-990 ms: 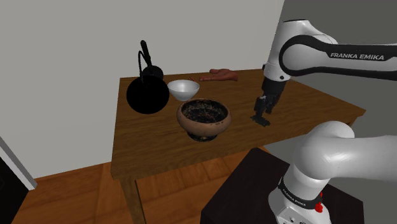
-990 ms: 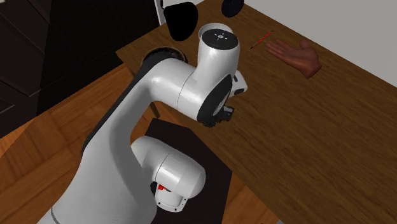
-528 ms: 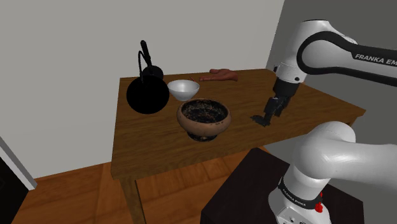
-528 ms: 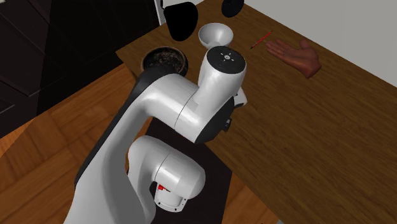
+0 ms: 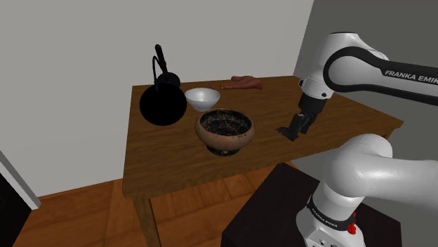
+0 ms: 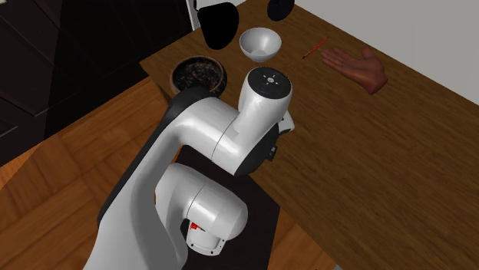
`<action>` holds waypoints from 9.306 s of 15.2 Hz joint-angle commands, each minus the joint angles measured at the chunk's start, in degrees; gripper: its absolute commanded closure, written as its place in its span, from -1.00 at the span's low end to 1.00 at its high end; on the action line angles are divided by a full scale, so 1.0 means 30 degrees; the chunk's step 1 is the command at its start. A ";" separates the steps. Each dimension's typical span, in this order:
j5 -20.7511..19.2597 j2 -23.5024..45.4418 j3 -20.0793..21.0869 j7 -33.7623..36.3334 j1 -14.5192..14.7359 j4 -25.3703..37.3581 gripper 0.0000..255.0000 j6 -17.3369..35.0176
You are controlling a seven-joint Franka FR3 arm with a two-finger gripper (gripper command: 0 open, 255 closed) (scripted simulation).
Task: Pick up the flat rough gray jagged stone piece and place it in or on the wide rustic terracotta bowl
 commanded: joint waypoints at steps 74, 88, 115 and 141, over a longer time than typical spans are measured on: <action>0.0658 0.8418 0.1714 0.0987 0.2156 0.9531 1.00 -0.3295; 0.2517 1.0532 0.3837 0.3103 0.2867 1.2925 1.00 -0.4598; 0.5575 1.5975 0.9163 0.8596 0.4224 1.3963 1.00 0.0296; 0.5349 1.6437 0.8964 0.8691 0.4110 1.6158 -1.00 -0.1450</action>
